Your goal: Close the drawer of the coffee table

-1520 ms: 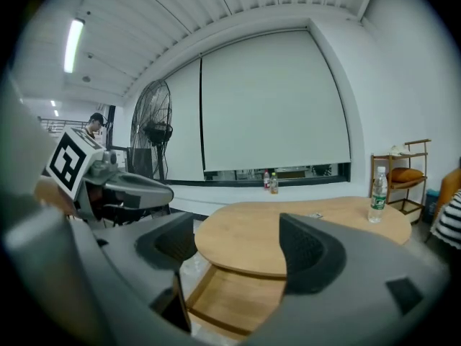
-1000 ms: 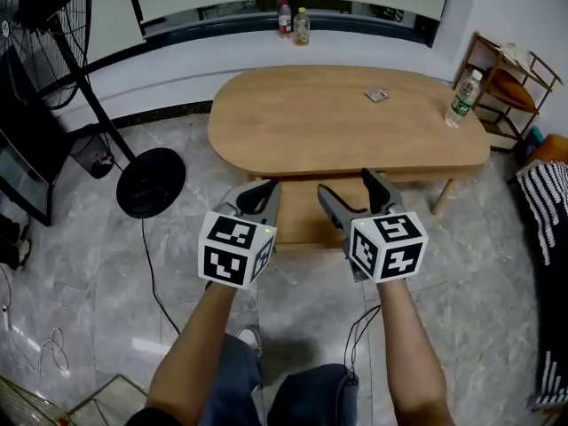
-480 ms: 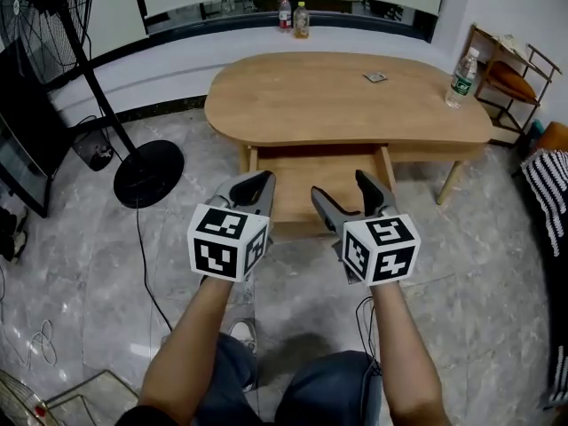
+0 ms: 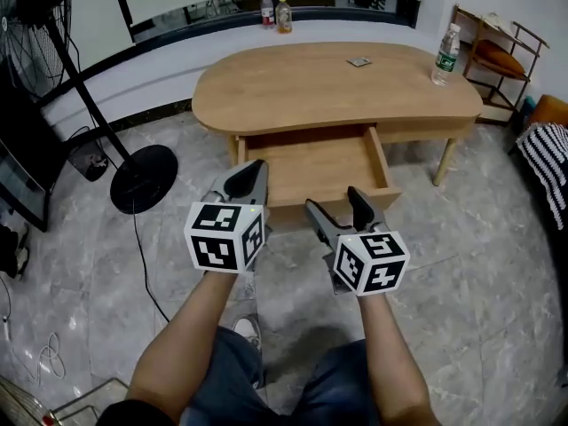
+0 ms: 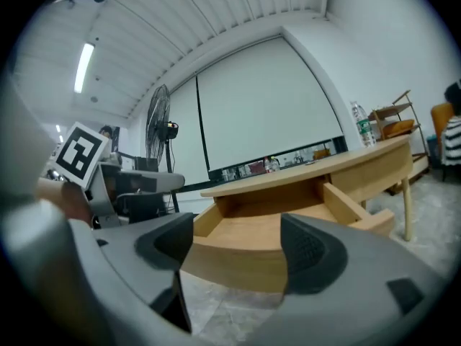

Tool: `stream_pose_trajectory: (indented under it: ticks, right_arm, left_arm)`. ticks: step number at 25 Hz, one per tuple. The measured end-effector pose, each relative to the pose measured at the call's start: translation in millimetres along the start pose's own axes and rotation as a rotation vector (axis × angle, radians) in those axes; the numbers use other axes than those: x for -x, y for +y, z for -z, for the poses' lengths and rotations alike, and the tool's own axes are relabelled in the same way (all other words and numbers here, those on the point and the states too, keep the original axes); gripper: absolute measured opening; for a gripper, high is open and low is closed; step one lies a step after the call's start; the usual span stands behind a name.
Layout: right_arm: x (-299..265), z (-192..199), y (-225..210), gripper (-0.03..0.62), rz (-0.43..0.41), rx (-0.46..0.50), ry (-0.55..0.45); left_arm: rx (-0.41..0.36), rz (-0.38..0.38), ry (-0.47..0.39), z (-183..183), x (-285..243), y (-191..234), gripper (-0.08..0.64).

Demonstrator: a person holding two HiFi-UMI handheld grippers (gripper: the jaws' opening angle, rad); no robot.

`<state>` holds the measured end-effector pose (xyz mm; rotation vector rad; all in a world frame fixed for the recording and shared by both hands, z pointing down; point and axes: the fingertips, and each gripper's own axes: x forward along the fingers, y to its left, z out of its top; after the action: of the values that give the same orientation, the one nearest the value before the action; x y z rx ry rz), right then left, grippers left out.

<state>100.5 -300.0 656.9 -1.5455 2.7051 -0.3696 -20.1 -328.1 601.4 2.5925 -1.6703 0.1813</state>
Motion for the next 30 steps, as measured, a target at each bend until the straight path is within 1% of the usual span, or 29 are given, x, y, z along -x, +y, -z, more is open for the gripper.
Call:
stream_pose_trajectory:
  ticks: [4,9,11,15,17,21,26,30]
  right_arm:
    - [6.9,17.6,-3.2,0.374,0.007,-0.096,-0.031]
    - [6.6,40.9,-5.9,0.373,0.005,-0.204,-0.051]
    - [5.3,53.3,-10.6,0.374,0.008,-0.284,-0.056]
    - [-1.4,82.2,-23.6,0.382,0.008,-0.505,-0.085]
    - [-6.9,93.7,-27.2,0.402,0.0,-0.572,-0.099]
    - [-20.4,108.5,-27.7,0.428,-0.05,-0.645,-0.112]
    - [-30.4,109.2,-38.8,0.467,-0.099,-0.708,-0.172]
    - [-35.7,110.6,-48.7,0.474,-0.137,-0.777,-0.224]
  left_arm:
    - [-0.034,0.011,0.02,9.7,-1.4,-7.6,0.002]
    - [-0.058,0.026,0.048,18.9,-1.6,-12.2,0.002]
    - [-0.061,0.028,0.054,20.6,-1.4,-12.9,0.002]
    - [-0.044,0.02,0.049,18.1,1.9,-11.1,0.002]
    - [-0.047,0.018,0.051,16.9,2.6,-11.1,0.002]
    - [-0.058,0.027,0.063,19.8,3.4,-13.9,0.002]
    - [-0.08,0.024,0.08,24.2,2.4,-11.9,0.002]
    - [-0.048,0.009,0.096,26.8,1.9,-6.8,0.002]
